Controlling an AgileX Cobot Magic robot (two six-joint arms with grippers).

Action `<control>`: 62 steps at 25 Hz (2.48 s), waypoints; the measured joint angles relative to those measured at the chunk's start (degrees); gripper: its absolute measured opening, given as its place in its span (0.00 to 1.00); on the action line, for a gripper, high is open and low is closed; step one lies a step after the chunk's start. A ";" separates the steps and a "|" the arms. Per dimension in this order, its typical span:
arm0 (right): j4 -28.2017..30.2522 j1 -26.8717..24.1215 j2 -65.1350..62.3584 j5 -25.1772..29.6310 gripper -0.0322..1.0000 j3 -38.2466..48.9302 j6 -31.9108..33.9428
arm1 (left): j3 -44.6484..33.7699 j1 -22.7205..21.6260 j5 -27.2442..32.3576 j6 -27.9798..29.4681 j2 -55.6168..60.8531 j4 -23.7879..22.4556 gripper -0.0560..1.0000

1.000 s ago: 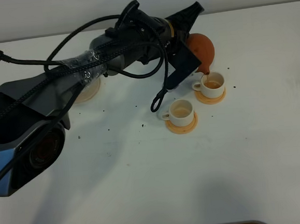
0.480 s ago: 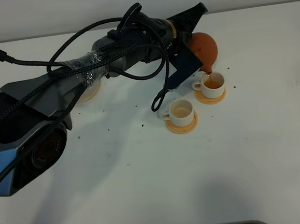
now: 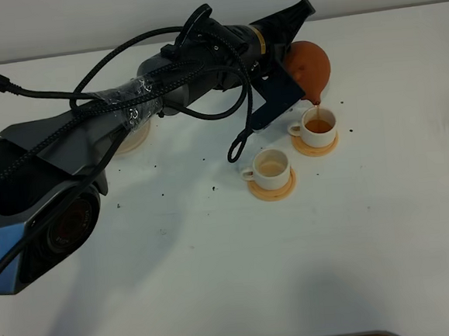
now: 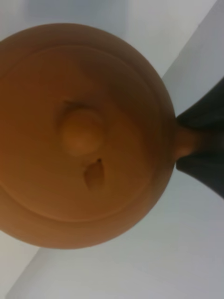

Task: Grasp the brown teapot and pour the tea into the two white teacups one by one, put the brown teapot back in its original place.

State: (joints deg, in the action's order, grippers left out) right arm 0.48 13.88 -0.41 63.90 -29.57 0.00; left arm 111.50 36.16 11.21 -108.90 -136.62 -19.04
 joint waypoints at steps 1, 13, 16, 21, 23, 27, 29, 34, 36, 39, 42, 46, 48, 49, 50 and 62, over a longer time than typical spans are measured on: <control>0.00 0.00 0.00 0.00 0.26 0.00 0.00 | 0.00 0.00 -0.28 -0.06 0.00 0.00 0.19; 0.00 0.00 0.00 0.00 0.26 0.00 0.00 | 0.00 0.00 -1.03 -2.55 0.00 0.00 0.19; 0.00 0.00 0.00 0.00 0.26 0.00 0.00 | 0.00 0.05 -1.05 -3.60 0.00 0.00 0.19; 0.00 0.00 0.00 0.00 0.26 0.00 0.00 | 0.00 0.05 -1.77 -5.18 0.00 0.00 0.19; 0.00 0.00 0.00 0.00 0.26 0.00 0.00 | 0.00 0.05 -2.03 -5.23 0.00 0.00 0.19; 0.00 0.00 0.00 0.00 0.26 0.00 0.00 | 0.00 0.38 -2.13 -6.86 0.00 0.00 0.19; 0.00 0.00 0.00 0.00 0.26 0.00 0.00 | 0.00 0.66 -2.17 -7.46 0.00 0.00 0.19; 0.00 0.00 0.00 0.00 0.26 0.00 0.00 | 0.00 0.74 -2.29 -7.92 0.00 0.00 0.19; 0.00 0.00 0.00 0.00 0.26 0.00 0.00 | 0.00 0.74 -2.29 -8.03 0.00 0.00 0.19; 0.00 0.00 0.00 0.00 0.26 0.00 0.00 | 0.00 0.74 -2.29 -8.52 0.00 0.00 0.19; 0.00 0.00 0.00 0.00 0.26 0.00 0.00 | 0.00 0.74 -2.29 -8.78 0.00 0.00 0.19; 0.00 0.00 0.00 0.00 0.26 0.00 0.00 | 0.00 0.74 -2.29 -9.03 0.00 0.00 0.19; 0.00 0.00 0.00 0.00 0.26 0.00 0.00 | 0.00 0.74 -2.29 -9.03 0.00 0.00 0.19; 0.00 0.00 0.00 0.00 0.26 0.00 0.00 | 0.00 0.74 -2.29 -9.03 0.00 0.00 0.19; 0.00 0.00 0.00 0.00 0.26 0.00 0.00 | 0.00 0.74 -2.29 -9.03 0.00 0.00 0.19; 0.00 0.00 0.00 0.00 0.26 0.00 0.00 | 0.00 0.74 -2.18 -8.93 0.00 0.32 0.19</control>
State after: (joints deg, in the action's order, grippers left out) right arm 0.48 13.88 -0.41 63.90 -29.57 0.00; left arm 111.50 36.90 9.04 -117.82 -136.62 -18.72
